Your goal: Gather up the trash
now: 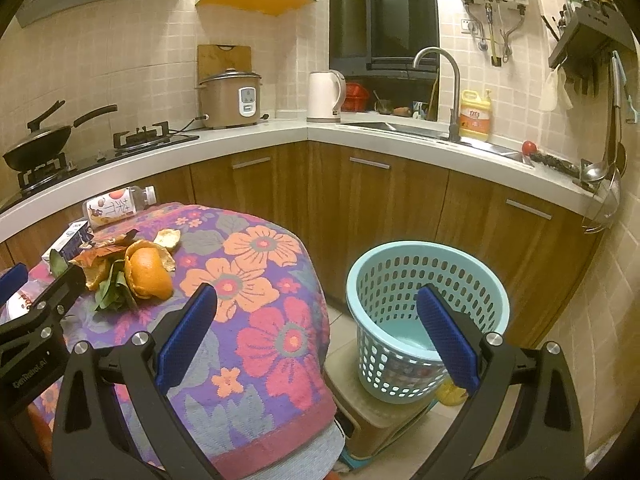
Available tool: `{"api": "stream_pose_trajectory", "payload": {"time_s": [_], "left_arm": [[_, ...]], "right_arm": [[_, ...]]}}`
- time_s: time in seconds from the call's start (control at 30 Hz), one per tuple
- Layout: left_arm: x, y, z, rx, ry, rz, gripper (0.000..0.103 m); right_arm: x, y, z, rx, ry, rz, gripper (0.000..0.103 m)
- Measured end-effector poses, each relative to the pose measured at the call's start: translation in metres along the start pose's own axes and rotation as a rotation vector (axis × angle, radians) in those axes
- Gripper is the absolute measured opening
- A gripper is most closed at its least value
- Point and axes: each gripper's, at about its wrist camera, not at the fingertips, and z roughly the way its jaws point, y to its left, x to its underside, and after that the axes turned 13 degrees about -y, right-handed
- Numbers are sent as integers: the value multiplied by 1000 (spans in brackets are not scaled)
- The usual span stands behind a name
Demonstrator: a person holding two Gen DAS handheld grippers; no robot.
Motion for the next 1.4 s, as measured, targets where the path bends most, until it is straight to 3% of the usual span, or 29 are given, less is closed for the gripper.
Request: {"api": "stream_pose_trajectory", "payload": {"time_s": [0.23, 0.43, 0.57, 0.73, 0.9, 0.97, 1.13, 1.27, 1.37, 1.4], "left_arm": [[-14, 34, -19, -83, 1, -20, 95], [-12, 97, -41, -253, 44, -6, 95], [2, 150, -45, -365, 114, -61, 95], [18, 200, -35, -360, 198, -195, 95], [23, 225, -16, -263, 255, -317, 95], [22, 225, -5, -204, 262, -316, 94], [27, 225, 26, 38, 337, -269, 90], [40, 226, 42, 208, 399, -290, 77], [44, 228, 49, 299, 413, -321, 70], [45, 229, 51, 321, 413, -332, 64]], "right_arm": [[-8, 24, 9, -145, 39, 31, 95], [-6, 64, 22, -279, 73, -20, 95], [2, 93, 40, -374, 143, -37, 95], [5, 123, 57, -443, 189, -80, 88], [-2, 144, 67, -492, 203, -108, 79], [-6, 149, 69, -511, 206, -113, 78], [-10, 158, 63, -584, 226, -95, 78], [-8, 177, 47, -716, 230, -111, 78], [-6, 197, 41, -800, 246, -132, 78], [-6, 203, 40, -825, 252, -134, 78]]}}
